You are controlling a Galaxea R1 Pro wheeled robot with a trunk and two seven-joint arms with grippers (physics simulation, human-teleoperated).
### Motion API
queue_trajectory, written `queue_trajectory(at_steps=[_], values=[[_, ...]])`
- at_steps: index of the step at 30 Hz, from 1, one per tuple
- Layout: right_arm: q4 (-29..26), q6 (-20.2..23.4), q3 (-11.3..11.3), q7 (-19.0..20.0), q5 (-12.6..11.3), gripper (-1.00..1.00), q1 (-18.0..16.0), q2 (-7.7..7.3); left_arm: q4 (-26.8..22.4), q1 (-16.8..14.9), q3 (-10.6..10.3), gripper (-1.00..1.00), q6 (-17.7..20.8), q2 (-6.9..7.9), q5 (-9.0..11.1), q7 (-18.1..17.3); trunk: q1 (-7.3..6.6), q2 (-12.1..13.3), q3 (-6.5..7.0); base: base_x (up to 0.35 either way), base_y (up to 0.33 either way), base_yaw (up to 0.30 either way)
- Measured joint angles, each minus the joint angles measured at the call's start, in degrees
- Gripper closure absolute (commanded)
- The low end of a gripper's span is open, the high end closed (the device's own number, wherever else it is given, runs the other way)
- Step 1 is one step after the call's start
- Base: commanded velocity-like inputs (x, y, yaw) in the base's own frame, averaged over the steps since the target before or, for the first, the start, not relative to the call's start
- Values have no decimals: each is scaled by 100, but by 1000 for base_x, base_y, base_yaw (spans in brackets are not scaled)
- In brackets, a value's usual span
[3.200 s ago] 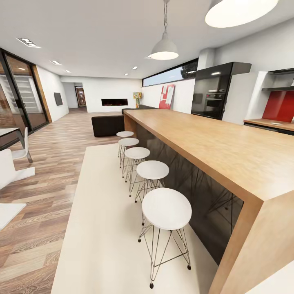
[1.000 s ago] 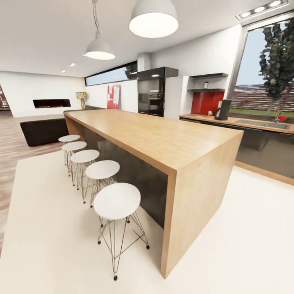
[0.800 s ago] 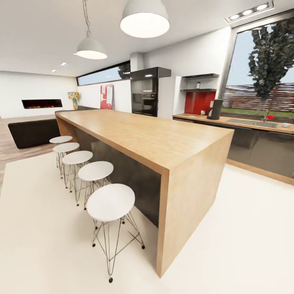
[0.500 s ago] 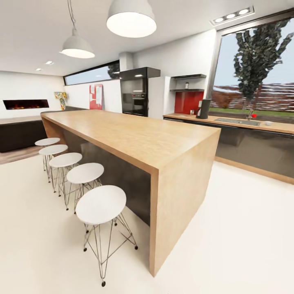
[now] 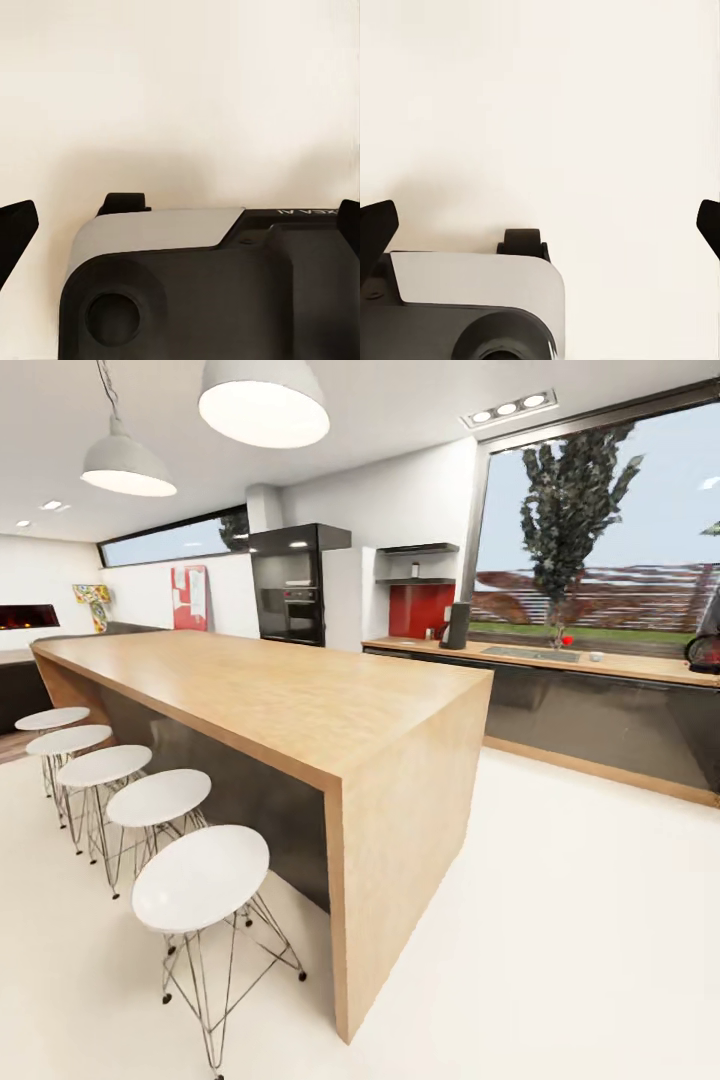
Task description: Set up a coffee station on the kitchen countertop: keep the coffee maker on the countertop, move the bottle of coffee from the kitchen shelf to the counter next to the coffee maker, place a paper coffee filter on top of the coffee maker, put the saucer next to the coffee maker with the coffee cup on the saucer, and place the electric kettle next to the coffee maker.
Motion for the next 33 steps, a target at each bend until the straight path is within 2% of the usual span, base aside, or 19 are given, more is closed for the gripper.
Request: queue_trajectory(at_steps=[7, 33], values=[[-1, 0, 0, -2, 5, -100, 0, 0, -1, 0, 0, -100, 0, 0, 0, 0, 1, 1, 0, 119, -83, -140], [-1, -8, 1, 1, 8, -100, 2, 0, -4, 0, 0, -100, -4, 0, 0, 0, 2, 1, 0, 3, -2, -251]])
